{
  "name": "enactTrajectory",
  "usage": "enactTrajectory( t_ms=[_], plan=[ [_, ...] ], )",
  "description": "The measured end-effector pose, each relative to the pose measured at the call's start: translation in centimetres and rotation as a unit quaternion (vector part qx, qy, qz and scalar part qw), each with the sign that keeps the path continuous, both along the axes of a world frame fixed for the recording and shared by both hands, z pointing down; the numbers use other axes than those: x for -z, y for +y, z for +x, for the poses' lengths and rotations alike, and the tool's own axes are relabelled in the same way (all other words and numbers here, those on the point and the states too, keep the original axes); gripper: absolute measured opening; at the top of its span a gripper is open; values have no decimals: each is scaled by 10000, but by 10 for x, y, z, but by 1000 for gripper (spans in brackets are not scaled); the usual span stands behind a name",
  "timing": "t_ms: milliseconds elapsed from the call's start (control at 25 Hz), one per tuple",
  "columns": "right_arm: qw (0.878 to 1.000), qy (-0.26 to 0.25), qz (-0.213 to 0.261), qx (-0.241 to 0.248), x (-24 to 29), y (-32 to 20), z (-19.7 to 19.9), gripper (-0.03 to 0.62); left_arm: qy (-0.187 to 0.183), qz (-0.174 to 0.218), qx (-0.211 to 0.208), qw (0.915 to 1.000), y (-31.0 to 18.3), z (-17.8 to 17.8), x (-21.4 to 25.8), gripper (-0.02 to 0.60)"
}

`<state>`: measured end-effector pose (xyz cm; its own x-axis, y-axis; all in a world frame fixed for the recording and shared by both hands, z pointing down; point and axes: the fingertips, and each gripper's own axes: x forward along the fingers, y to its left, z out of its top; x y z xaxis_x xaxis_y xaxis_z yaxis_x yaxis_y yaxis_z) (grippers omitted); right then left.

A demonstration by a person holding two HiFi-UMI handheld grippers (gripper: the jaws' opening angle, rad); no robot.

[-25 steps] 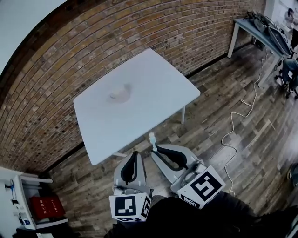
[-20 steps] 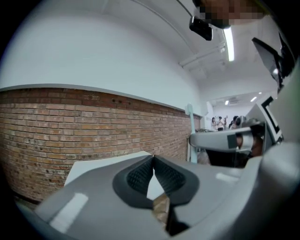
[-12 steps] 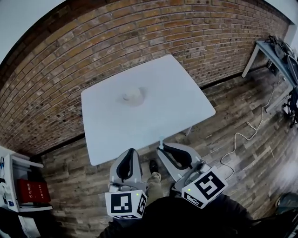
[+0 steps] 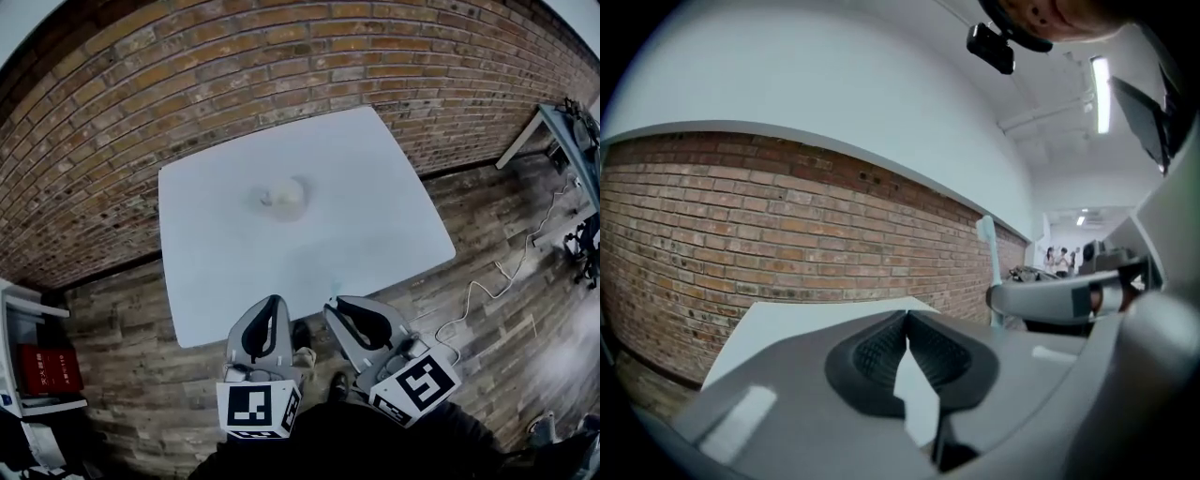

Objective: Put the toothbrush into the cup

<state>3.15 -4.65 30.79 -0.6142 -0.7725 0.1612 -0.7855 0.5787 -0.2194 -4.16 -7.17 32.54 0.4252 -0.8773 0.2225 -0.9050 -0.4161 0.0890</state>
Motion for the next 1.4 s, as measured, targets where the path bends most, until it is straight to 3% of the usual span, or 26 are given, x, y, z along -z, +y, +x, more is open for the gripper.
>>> enactTrajectory(
  t_ms=[360,800,1040,1400],
  plan=[
    [9994,32,-328,47,-24,-79,-27,40,-25,-324,-6,9995,-77,-23,-23,8],
    [9988,388,-180,221,-4,-160,-83,40,231,-180,66,9995,-159,-74,-9,8],
    [9988,470,38,132,15,-182,-81,40,299,21,-97,9995,-182,-67,6,8],
    [9989,421,-5,208,14,-204,-71,40,253,-47,-136,9996,-203,-50,4,8]
  ],
)
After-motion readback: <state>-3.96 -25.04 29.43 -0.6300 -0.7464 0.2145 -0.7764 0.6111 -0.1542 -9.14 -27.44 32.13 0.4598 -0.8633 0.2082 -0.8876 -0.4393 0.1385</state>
